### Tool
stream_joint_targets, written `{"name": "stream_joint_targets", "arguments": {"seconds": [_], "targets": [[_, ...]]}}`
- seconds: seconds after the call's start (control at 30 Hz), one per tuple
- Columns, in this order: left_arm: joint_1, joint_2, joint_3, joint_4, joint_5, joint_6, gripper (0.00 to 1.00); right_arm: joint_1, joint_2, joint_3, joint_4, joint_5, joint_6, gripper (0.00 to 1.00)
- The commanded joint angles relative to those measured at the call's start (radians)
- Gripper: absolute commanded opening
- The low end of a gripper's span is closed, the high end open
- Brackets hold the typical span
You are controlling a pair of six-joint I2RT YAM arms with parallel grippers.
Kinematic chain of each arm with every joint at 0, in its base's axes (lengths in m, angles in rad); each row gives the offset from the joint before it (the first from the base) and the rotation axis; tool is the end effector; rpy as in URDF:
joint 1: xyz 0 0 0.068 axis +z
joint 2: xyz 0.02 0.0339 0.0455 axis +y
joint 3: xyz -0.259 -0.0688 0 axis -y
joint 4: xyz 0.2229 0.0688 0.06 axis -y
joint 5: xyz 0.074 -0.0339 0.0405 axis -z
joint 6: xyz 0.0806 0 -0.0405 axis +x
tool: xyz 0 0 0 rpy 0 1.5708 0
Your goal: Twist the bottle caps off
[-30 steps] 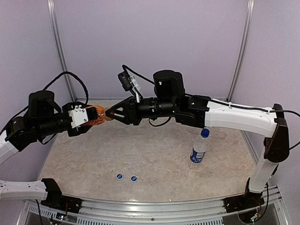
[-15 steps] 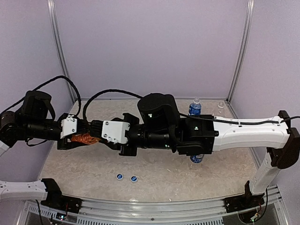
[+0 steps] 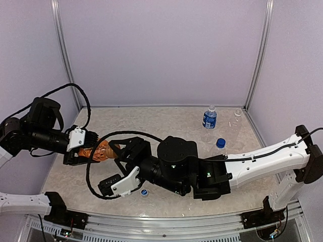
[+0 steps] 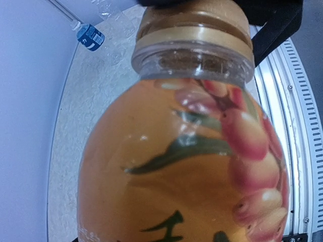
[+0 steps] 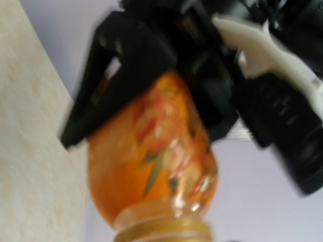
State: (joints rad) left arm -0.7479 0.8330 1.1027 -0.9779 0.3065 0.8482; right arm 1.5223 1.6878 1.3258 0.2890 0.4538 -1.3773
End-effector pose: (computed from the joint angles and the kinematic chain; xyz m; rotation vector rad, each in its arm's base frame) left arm 0.1002 -0.1261 0.3242 1.7232 1.4567 -0.2953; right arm 0.0559 0.4238 0.3372 -1.5529 0.5361 -0.2617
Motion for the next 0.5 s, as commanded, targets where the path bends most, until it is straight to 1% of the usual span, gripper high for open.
{"name": "stream_joint_targets", "arguments": {"seconds": [0.0,0.03,0.07,0.2,0.27,0.37,0.43,0.47], "targets": [[-0.005,-0.024,0.024,0.051,0.098,-0.062,0.29,-0.015,0.011,-0.059,0.177,0.09,0.003,0.86],[-0.005,-0.026,0.021,0.058,0.094,-0.067,0.29,-0.02,-0.004,-0.073,0.207,0.083,0.04,0.97],[-0.005,-0.027,0.017,0.066,0.087,-0.069,0.3,-0.024,-0.019,-0.083,0.217,0.073,0.08,0.99],[-0.005,-0.034,-0.008,0.11,0.041,-0.065,0.3,-0.037,-0.092,-0.106,0.199,0.025,0.278,0.99],[-0.005,-0.038,-0.033,0.162,-0.005,-0.065,0.3,-0.049,-0.141,-0.131,0.184,-0.04,0.405,0.99],[-0.006,-0.037,-0.068,0.283,-0.107,-0.053,0.3,-0.098,-0.184,-0.114,0.071,-0.185,0.692,0.99],[-0.007,-0.038,-0.091,0.362,-0.168,-0.031,0.3,-0.159,-0.196,-0.085,-0.011,-0.321,0.93,0.99],[-0.008,-0.038,-0.098,0.397,-0.193,-0.017,0.3,-0.203,-0.194,-0.067,-0.04,-0.414,1.052,0.99]]}}
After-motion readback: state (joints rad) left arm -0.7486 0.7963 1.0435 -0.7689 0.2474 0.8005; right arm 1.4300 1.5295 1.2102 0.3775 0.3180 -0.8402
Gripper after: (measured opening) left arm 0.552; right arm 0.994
